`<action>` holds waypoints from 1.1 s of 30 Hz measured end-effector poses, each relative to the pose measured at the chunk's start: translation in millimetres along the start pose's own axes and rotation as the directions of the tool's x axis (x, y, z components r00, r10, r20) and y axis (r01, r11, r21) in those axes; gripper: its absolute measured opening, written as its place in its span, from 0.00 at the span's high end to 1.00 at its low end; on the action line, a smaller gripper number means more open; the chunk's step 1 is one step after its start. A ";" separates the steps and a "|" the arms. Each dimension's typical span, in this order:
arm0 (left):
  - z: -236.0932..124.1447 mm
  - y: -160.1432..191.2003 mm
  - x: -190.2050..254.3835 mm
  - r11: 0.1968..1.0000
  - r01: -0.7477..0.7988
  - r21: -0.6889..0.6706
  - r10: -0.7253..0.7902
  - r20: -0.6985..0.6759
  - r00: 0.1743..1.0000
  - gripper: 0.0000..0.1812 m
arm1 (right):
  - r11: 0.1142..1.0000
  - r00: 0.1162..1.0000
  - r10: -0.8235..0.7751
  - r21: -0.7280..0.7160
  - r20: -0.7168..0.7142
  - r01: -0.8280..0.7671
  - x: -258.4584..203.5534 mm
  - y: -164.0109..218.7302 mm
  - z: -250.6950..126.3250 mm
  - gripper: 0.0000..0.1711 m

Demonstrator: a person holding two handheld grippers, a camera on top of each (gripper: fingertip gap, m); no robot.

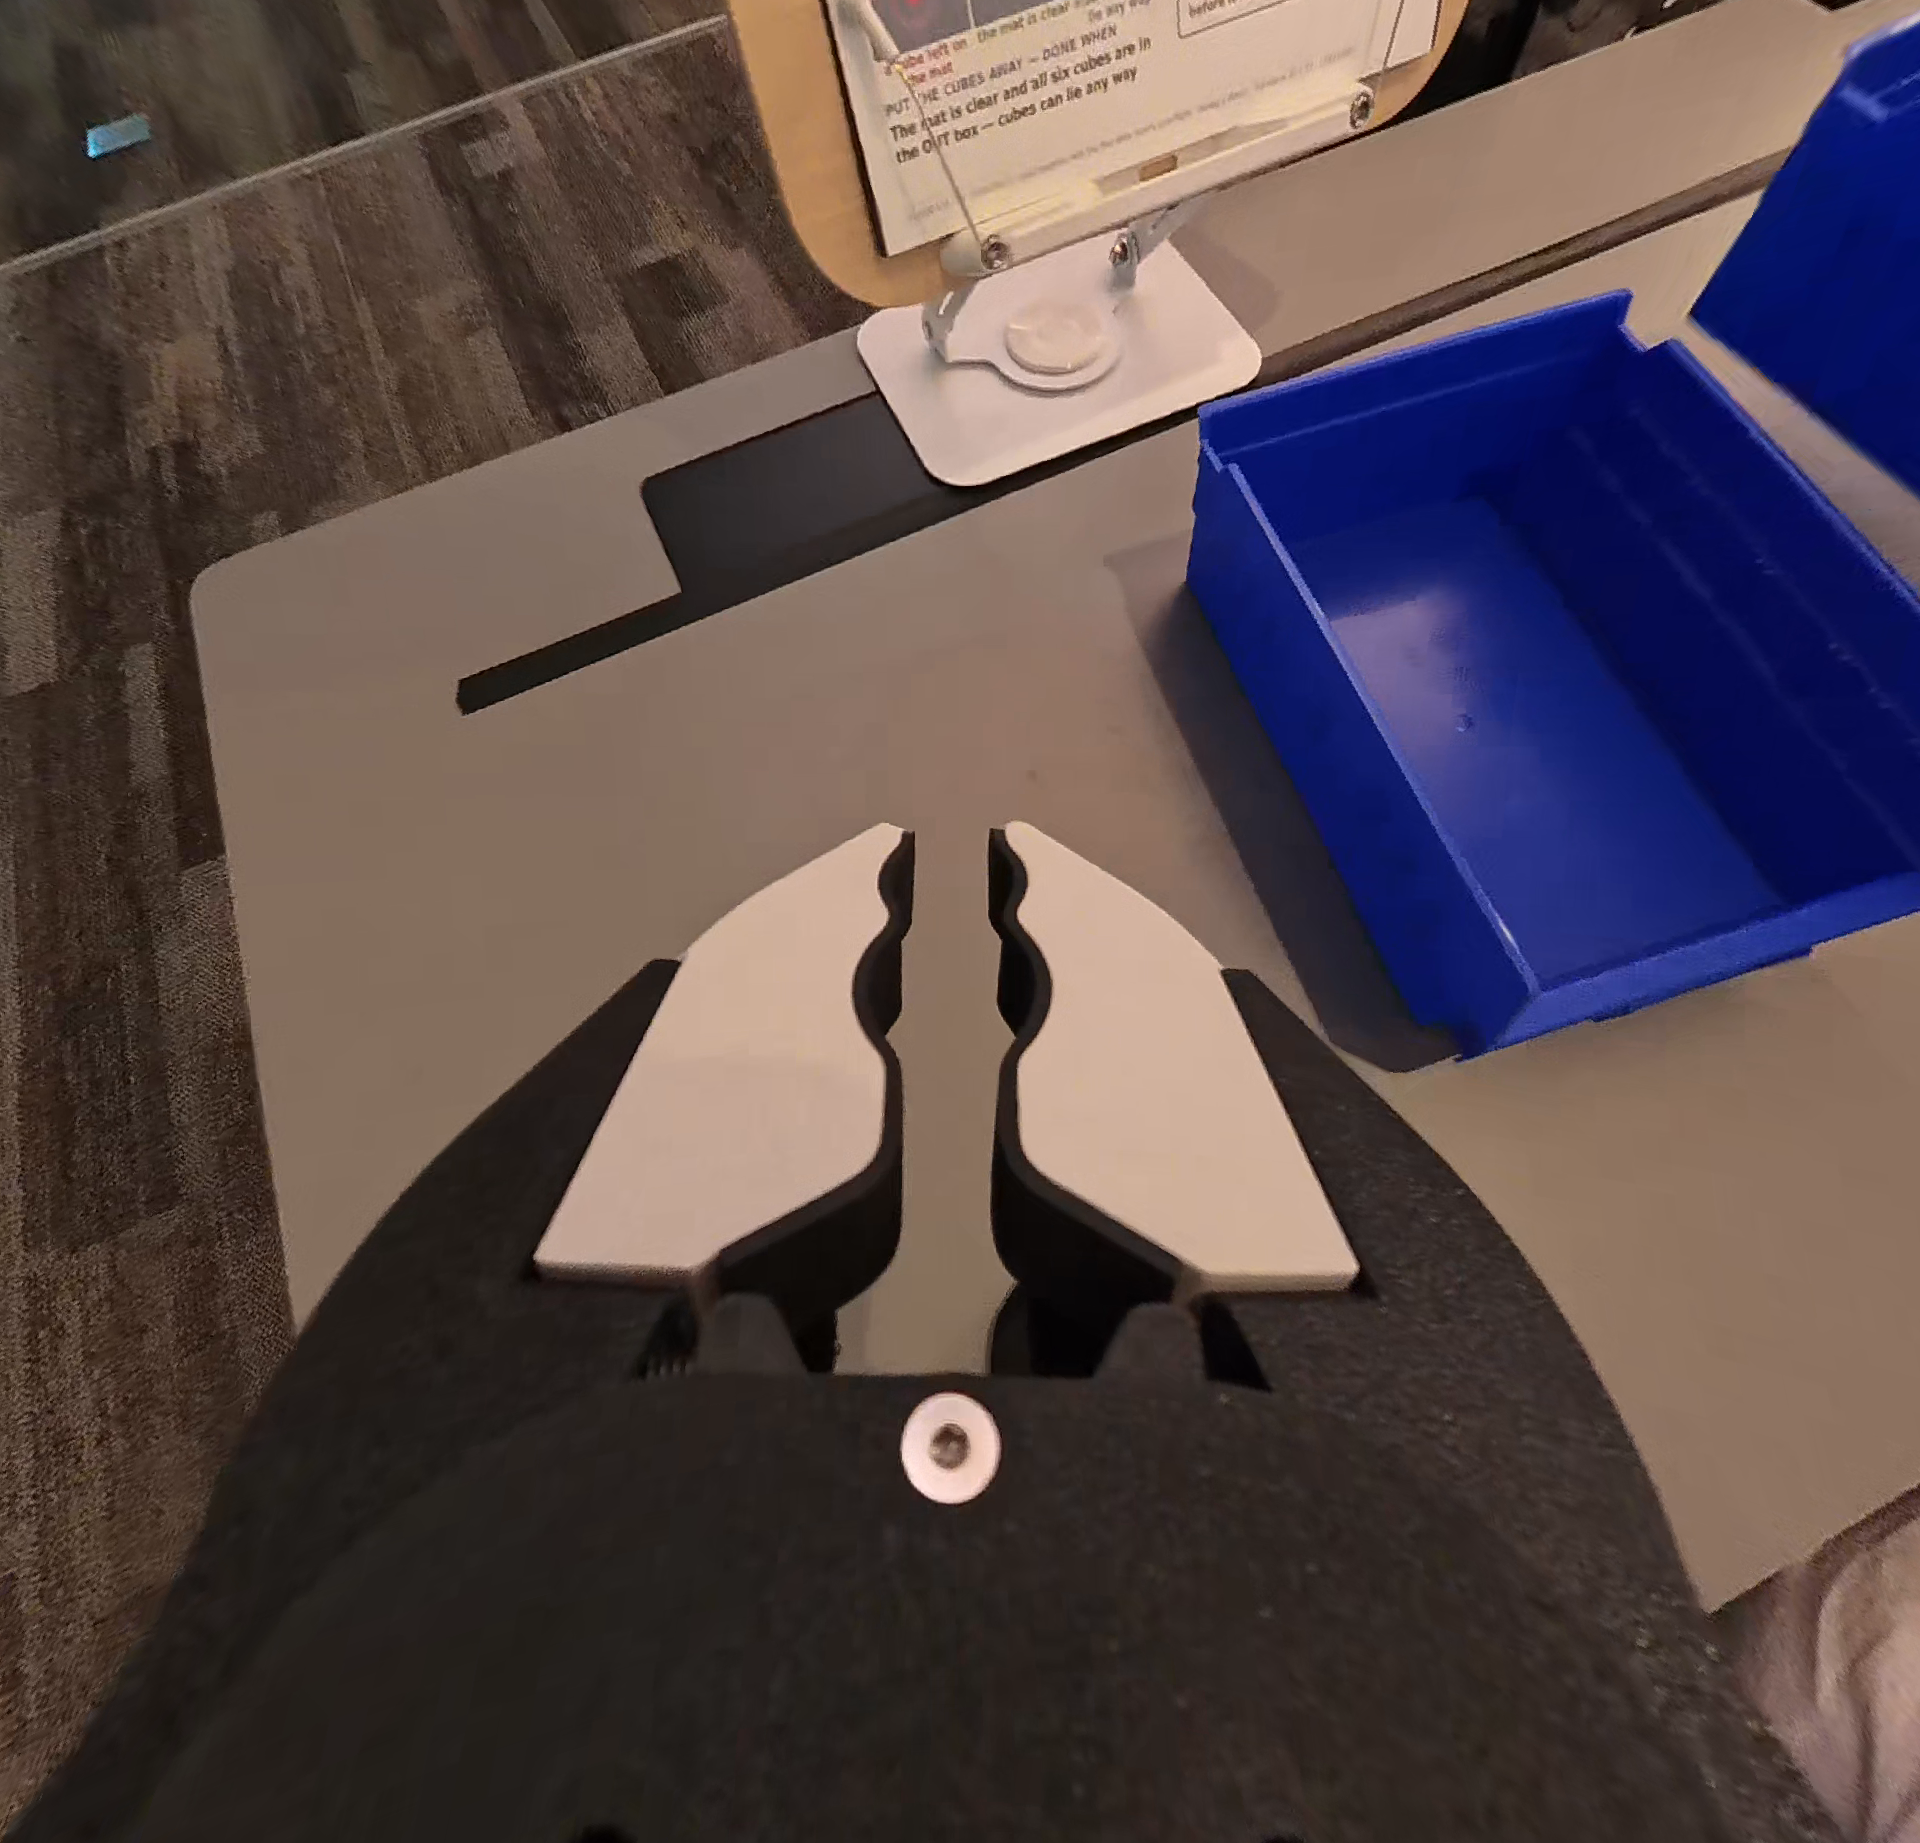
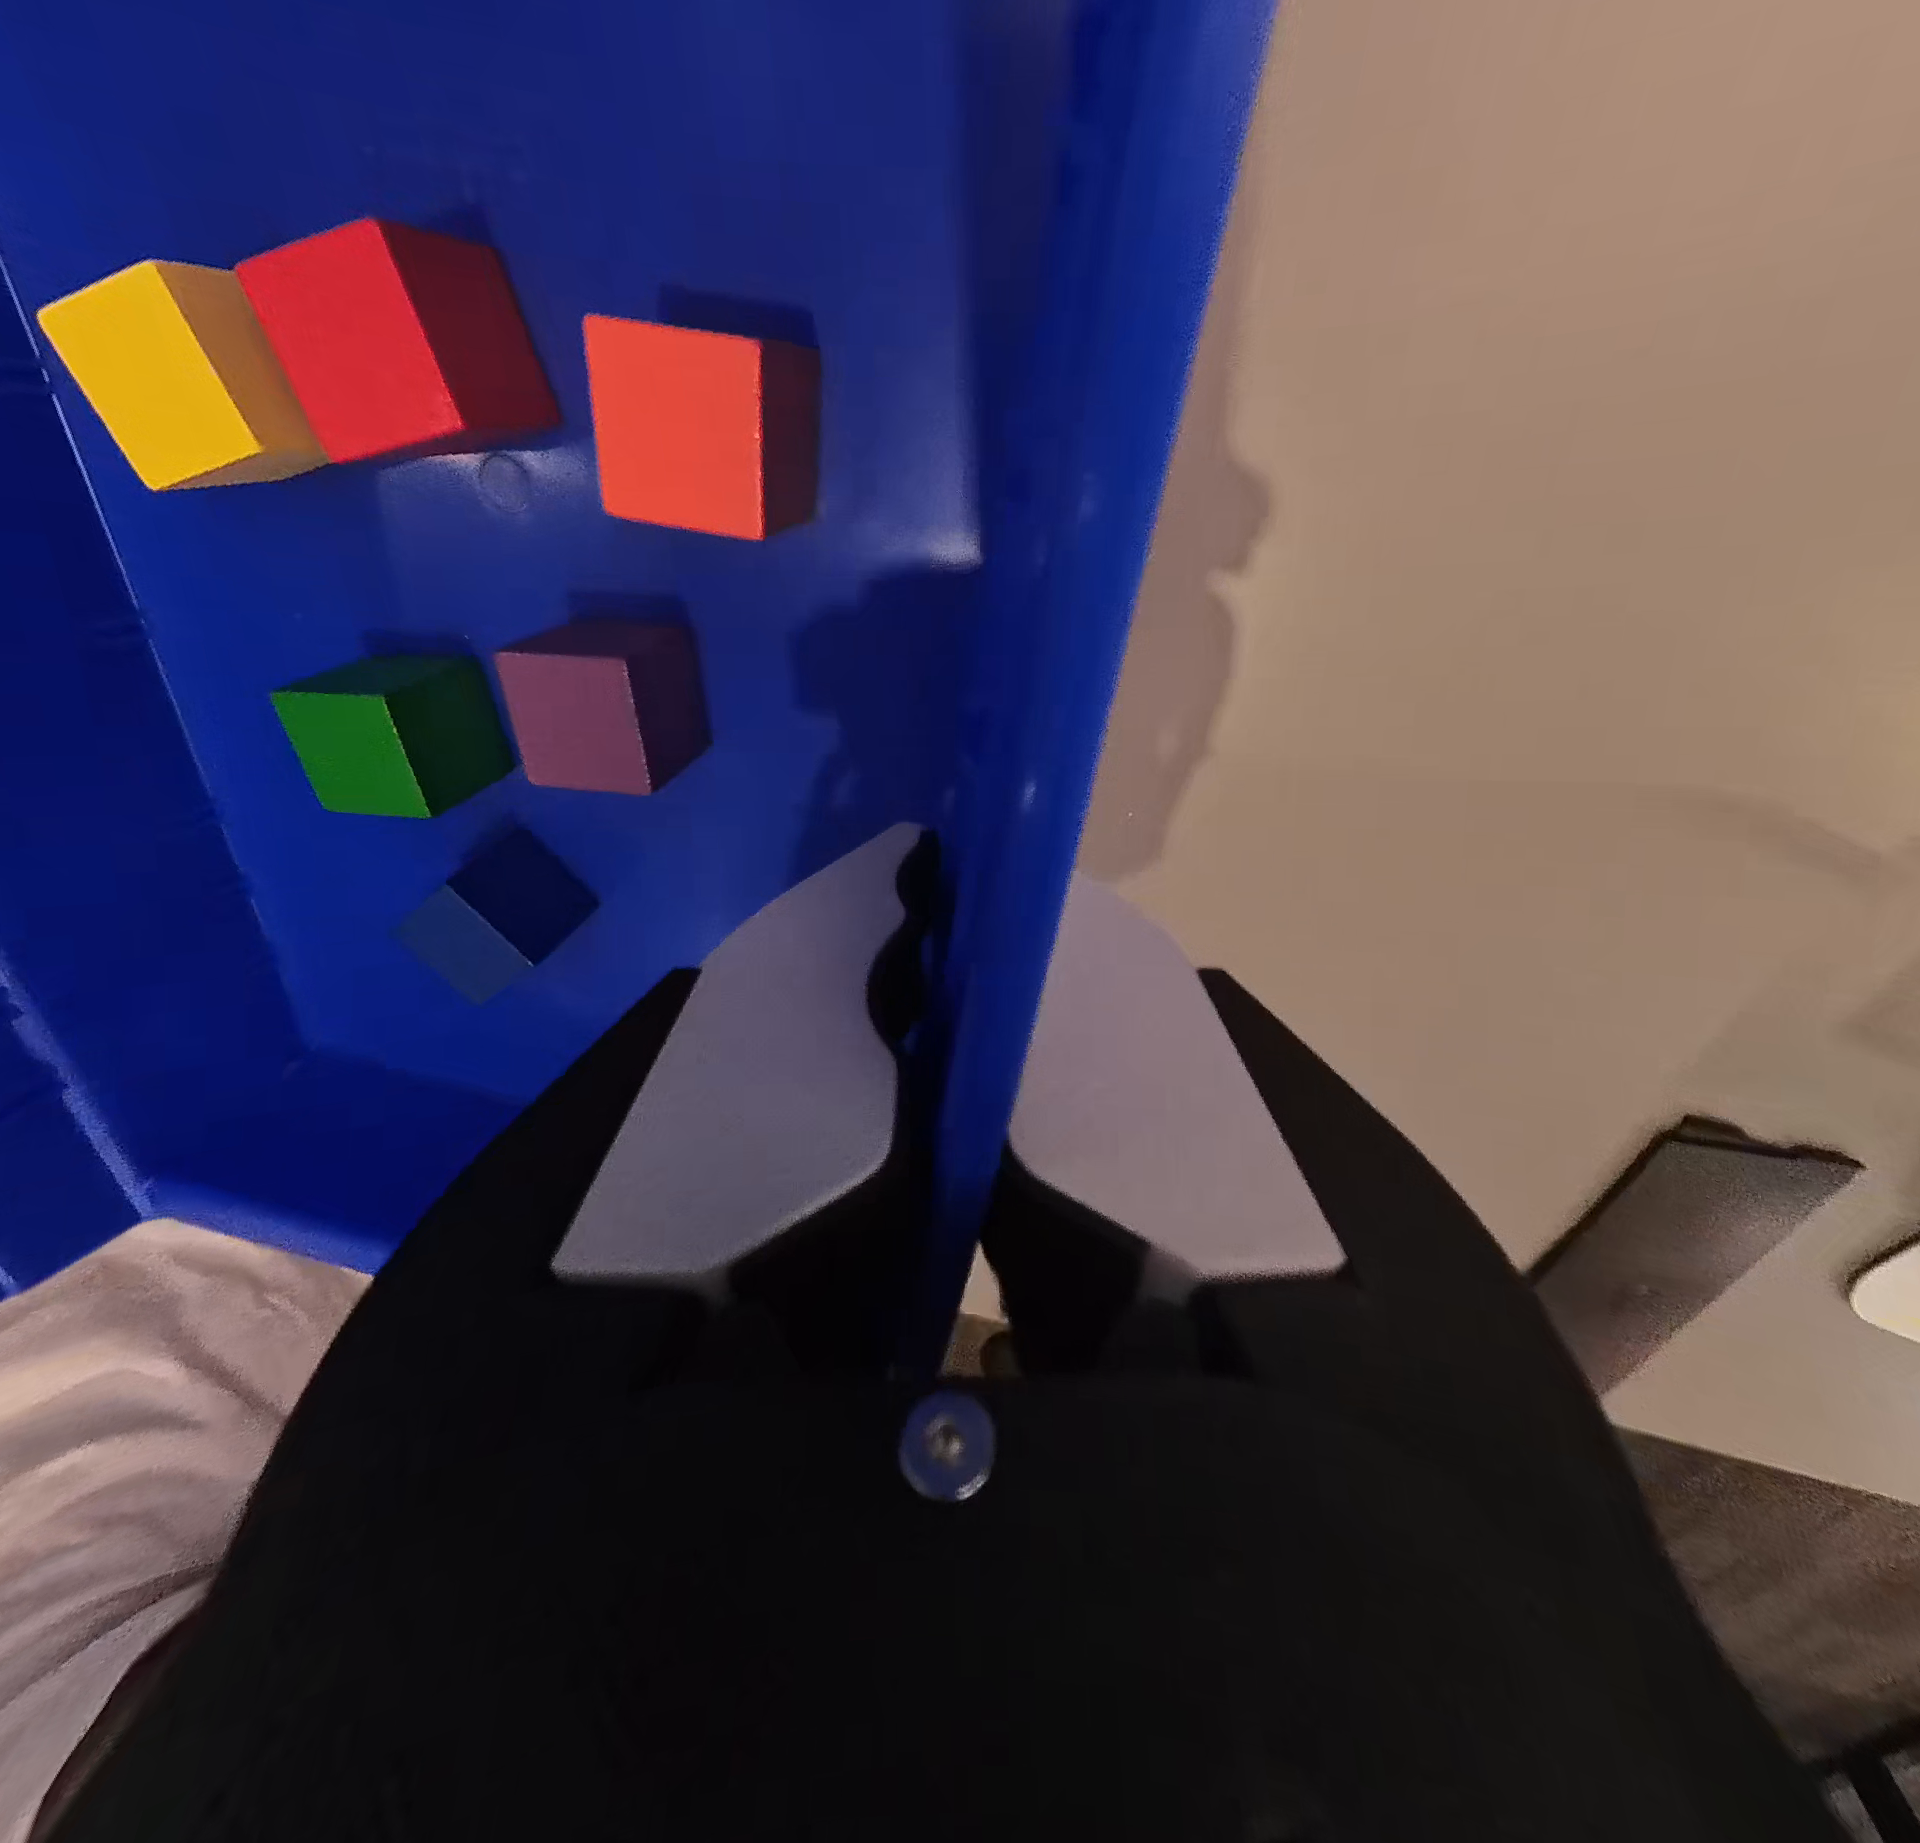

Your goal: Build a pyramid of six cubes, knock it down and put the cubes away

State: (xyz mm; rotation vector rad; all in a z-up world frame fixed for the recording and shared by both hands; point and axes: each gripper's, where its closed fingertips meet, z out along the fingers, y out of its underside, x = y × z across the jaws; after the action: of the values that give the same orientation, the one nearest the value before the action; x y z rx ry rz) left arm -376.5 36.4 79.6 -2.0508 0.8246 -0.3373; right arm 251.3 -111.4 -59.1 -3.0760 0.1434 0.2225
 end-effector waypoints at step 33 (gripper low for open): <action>-36.3 90.0 -127.4 0.920 0.389 -0.037 -0.374 0.205 0.904 0.92 | 0.850 0.865 -0.494 -0.163 0.088 0.501 -567.2 -181.8 140.7 0.95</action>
State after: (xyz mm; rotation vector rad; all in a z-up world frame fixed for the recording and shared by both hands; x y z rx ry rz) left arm -528.4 62.6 36.2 -2.2738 0.3146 -0.3161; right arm -309.9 128.1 -106.7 -3.1384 -0.7118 0.2837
